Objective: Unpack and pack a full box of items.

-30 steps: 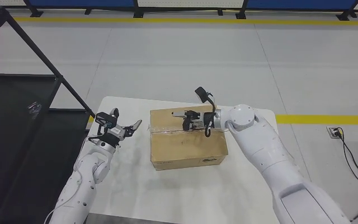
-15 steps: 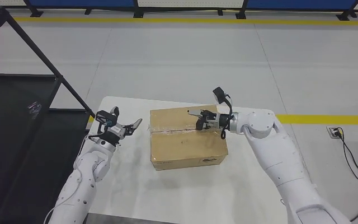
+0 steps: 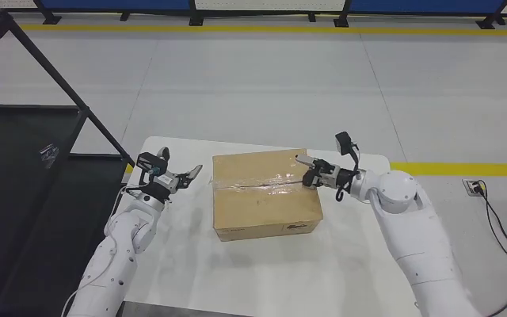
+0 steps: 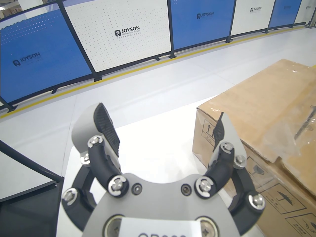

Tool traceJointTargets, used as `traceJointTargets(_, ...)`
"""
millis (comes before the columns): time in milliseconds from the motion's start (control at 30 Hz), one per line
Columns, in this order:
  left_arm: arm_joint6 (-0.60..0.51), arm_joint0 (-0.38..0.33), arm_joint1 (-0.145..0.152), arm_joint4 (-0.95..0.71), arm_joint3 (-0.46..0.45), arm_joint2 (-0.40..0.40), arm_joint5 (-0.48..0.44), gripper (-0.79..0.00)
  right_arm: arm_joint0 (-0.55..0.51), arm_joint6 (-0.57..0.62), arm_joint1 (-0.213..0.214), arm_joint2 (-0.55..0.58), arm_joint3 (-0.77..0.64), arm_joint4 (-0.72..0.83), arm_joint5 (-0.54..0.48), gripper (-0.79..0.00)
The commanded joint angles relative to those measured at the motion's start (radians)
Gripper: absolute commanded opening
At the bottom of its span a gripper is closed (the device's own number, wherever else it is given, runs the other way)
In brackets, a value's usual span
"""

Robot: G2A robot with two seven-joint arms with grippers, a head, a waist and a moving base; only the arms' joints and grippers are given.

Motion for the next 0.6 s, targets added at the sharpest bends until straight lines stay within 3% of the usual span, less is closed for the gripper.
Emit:
traceJointTargets(0,-0.002,0.000,0.000,0.000,-0.001,-0.001,0.001,0.000,-0.014,-0.012,0.006,0.021,-0.003,0.014,-0.016,0.000)
traceJointTargets(567,-0.010,-0.009,-0.004,0.006,0.006,0.003,0.005,0.000,-0.031,-0.012,0.023,0.055,0.083,0.122,-0.082,0.000)
